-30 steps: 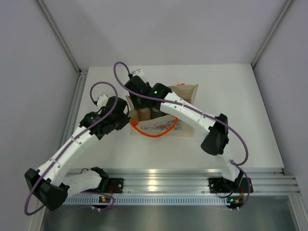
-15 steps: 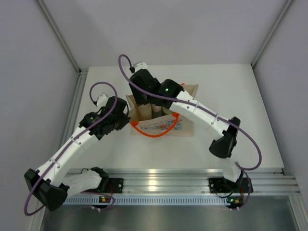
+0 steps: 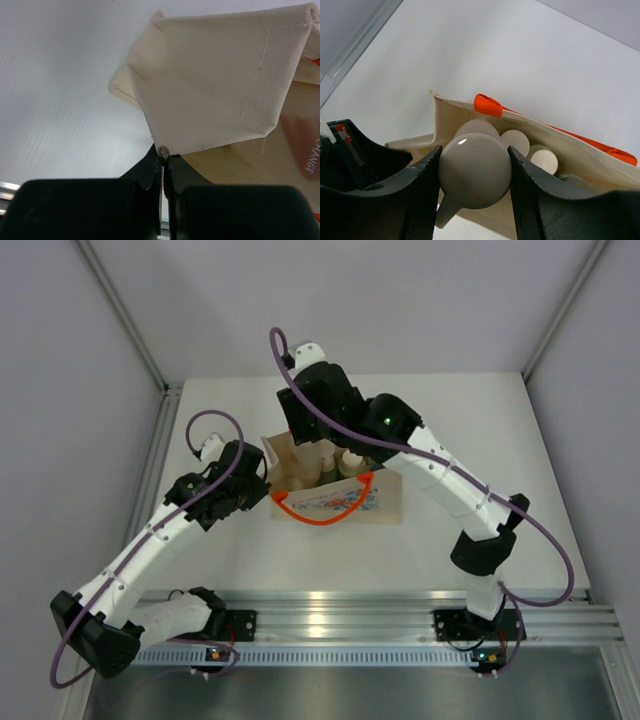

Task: Take the personal care products out of the canvas bag

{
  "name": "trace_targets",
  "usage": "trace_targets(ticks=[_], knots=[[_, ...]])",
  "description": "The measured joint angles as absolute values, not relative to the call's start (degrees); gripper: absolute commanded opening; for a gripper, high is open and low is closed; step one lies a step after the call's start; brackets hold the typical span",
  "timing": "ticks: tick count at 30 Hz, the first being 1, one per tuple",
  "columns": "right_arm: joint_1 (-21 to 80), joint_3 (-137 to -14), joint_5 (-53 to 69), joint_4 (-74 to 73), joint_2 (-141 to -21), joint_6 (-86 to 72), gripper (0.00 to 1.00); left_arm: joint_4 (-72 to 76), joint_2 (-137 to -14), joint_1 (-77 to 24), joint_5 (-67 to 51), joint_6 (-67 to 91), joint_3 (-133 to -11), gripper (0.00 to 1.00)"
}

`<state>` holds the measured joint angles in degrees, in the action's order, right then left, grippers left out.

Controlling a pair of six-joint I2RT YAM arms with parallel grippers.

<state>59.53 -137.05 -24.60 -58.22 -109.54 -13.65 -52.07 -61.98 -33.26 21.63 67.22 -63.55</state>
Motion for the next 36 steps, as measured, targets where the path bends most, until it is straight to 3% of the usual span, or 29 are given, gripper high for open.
trace_targets(ticks=[24, 36], knots=[[59.55, -142.43, -33.32, -59.7, -99.77, -8.69, 0.0, -52.07, -61.98, -33.26, 21.76, 68.12, -63.53, 0.0], [46.89, -140.31, -34.0, -59.59, -92.77, -7.81, 0.0, -52.1, -62.02, -33.26, 21.89, 68.51, -63.53, 0.0]])
